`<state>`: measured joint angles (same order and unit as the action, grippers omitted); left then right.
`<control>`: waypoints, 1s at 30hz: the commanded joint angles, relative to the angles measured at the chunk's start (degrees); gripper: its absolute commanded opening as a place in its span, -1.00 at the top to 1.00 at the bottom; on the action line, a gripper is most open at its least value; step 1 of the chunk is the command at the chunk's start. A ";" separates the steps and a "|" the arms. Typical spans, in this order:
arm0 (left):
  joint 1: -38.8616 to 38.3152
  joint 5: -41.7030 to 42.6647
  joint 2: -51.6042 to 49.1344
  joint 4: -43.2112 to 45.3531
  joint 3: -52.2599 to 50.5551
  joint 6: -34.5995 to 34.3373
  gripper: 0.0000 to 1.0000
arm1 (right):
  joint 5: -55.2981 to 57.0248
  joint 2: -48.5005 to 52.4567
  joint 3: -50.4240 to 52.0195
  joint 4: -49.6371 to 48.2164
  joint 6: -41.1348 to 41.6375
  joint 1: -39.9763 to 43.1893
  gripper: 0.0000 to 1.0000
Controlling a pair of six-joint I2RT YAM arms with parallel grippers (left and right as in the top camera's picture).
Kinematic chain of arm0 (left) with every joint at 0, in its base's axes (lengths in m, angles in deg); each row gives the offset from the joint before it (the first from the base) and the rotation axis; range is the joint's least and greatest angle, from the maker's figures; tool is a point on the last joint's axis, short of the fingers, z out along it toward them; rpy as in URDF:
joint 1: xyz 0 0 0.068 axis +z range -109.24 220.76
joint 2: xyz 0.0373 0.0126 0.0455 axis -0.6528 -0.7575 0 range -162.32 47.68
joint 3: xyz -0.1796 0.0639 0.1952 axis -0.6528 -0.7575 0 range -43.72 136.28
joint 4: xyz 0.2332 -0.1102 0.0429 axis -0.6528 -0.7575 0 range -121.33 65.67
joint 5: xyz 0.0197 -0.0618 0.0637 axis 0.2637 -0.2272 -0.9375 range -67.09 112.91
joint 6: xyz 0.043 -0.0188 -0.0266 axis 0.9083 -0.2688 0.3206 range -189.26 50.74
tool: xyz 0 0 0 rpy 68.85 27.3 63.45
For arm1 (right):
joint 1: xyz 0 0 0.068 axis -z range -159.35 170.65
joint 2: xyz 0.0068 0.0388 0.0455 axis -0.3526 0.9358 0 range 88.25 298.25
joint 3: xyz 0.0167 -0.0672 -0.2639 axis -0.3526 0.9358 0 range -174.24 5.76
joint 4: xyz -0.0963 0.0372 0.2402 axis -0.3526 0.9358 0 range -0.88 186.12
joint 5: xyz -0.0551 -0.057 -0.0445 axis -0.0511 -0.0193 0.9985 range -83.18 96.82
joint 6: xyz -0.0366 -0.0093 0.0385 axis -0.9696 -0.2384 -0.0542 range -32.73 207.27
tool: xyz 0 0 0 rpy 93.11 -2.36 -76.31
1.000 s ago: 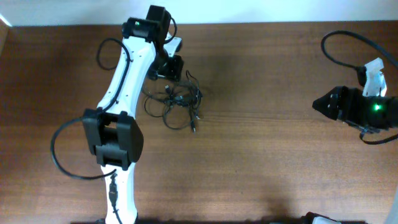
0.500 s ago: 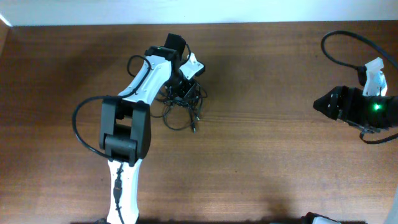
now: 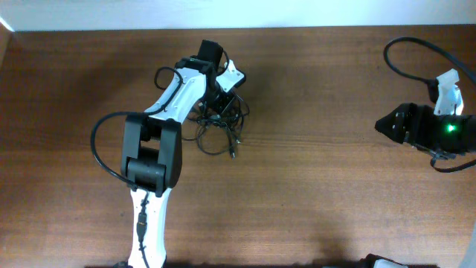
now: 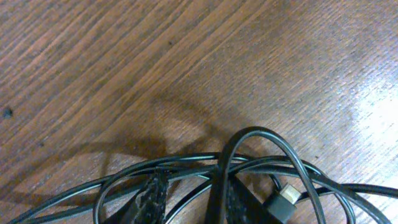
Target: Untangle cables
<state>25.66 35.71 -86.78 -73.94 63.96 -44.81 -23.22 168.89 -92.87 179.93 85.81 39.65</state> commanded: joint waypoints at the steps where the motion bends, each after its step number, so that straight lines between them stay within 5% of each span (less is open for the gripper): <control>1: 0.22 -0.59 -0.66 0.44 -3.82 0.28 0.45 | 0.31 0.09 -0.55 -0.17 0.17 -0.37 -0.57; 6: 0.24 -0.59 -0.59 0.42 -3.52 -5.84 1.00 | 0.31 0.09 -0.55 -0.17 0.17 -0.37 -0.57; 12: 0.17 0.26 1.42 -24.30 26.49 -20.11 1.00 | -1.18 0.11 -0.55 -0.22 0.39 -0.37 -0.57; 17: 0.24 14.01 1.42 -38.99 49.24 -24.30 1.00 | -4.48 0.33 -0.52 -3.67 1.95 -7.34 -0.57; 26: 0.24 40.13 1.42 -45.46 50.42 -21.35 1.00 | -3.82 8.85 -0.52 -25.00 18.53 -26.10 -0.54; 30: 0.17 47.69 1.42 -45.53 50.42 -20.92 1.00 | -3.61 16.85 -0.52 -31.80 23.26 -28.13 -0.33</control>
<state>25.93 75.27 -86.03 -119.35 113.47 -67.08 -26.72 181.70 -92.92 150.59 104.87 12.48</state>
